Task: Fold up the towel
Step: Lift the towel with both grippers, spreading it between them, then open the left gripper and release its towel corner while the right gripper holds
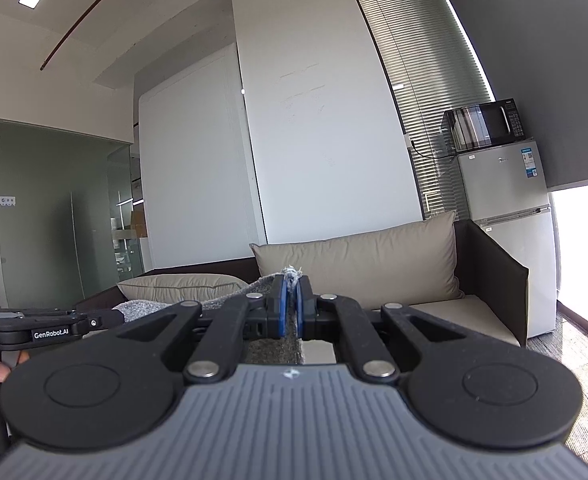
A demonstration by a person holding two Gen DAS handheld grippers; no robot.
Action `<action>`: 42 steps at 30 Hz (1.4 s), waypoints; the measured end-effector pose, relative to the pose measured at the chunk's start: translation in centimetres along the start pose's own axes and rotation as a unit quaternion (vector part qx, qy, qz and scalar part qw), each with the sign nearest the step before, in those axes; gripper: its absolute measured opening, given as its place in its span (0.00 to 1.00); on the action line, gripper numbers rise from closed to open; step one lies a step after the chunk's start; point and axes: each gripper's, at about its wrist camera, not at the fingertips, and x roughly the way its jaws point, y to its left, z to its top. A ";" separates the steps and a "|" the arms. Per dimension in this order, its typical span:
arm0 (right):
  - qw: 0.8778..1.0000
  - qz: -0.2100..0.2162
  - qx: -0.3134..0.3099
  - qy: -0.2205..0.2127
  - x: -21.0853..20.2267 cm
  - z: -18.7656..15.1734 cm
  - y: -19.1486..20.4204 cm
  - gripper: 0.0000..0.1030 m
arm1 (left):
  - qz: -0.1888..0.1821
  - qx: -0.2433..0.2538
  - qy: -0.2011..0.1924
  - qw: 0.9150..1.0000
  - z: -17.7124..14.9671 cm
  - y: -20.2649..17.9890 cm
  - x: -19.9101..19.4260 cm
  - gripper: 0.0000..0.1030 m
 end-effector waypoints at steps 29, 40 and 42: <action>0.999 0.002 -0.004 0.041 -0.8 0.8 1.6 0.05 | -0.001 0.004 0.041 0.999 0.1 0.0 -0.6 0.07; 0.996 -0.006 -0.002 0.094 0.4 0.1 1.8 0.05 | -0.005 0.009 0.067 0.998 -0.7 0.1 0.1 0.08; 0.995 -0.008 0.000 0.099 0.5 0.0 1.8 0.05 | -0.005 0.009 0.068 0.998 -0.7 0.2 0.1 0.08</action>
